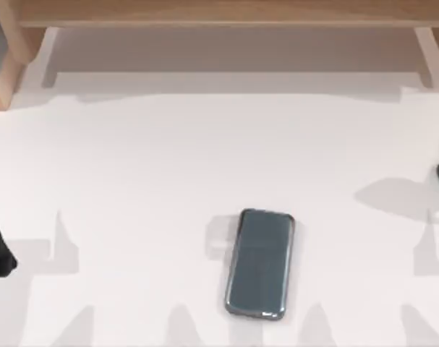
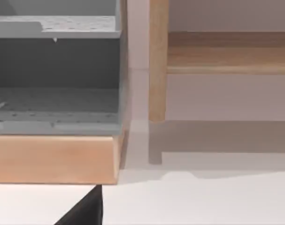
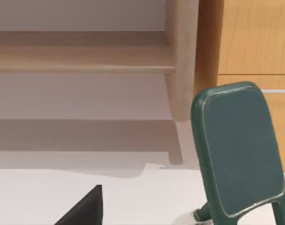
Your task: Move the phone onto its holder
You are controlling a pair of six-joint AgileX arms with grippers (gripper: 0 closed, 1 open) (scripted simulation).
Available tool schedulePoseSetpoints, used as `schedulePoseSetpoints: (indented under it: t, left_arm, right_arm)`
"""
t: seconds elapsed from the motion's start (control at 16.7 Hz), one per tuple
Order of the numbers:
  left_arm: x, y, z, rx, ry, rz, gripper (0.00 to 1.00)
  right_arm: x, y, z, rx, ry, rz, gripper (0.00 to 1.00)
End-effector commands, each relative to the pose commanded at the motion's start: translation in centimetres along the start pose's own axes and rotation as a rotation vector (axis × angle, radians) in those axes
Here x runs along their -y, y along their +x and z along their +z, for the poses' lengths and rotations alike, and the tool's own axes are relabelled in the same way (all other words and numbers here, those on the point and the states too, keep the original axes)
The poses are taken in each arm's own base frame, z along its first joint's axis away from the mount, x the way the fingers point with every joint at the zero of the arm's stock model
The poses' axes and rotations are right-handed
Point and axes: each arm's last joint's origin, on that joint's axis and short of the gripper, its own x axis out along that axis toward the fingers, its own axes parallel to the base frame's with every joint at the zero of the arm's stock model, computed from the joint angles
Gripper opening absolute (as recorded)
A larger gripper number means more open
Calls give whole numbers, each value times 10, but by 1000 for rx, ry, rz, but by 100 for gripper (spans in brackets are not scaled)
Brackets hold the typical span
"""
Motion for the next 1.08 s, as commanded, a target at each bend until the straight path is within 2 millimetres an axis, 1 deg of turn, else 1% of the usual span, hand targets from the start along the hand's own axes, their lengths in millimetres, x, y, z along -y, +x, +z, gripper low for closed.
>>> schedulePoseSetpoints:
  t: [0.12, 0.24, 0.48, 0.6, 0.78, 0.96, 1.08]
  left_arm:
    - [0, 0, 0, 0, 0, 0, 100]
    - [0, 0, 0, 0, 0, 0, 100]
    - [0, 0, 0, 0, 0, 0, 100]
    - [0, 0, 0, 0, 0, 0, 100]
    - [0, 0, 0, 0, 0, 0, 100]
    - [0, 0, 0, 0, 0, 0, 100]
    - [0, 0, 0, 0, 0, 0, 100]
  right_arm:
    - [0, 0, 0, 0, 0, 0, 100]
    - [-1, 1, -3, -46, 13, 6, 100]
    - [-6, 8, -10, -281, 85, 29, 100]
    - [-10, 13, -6, -424, 136, 36, 100]
    - [-20, 28, 14, -610, 219, 38, 100]
    - [-39, 55, 49, -741, 305, 41, 100]
    - [-58, 78, 75, -807, 359, 48, 100]
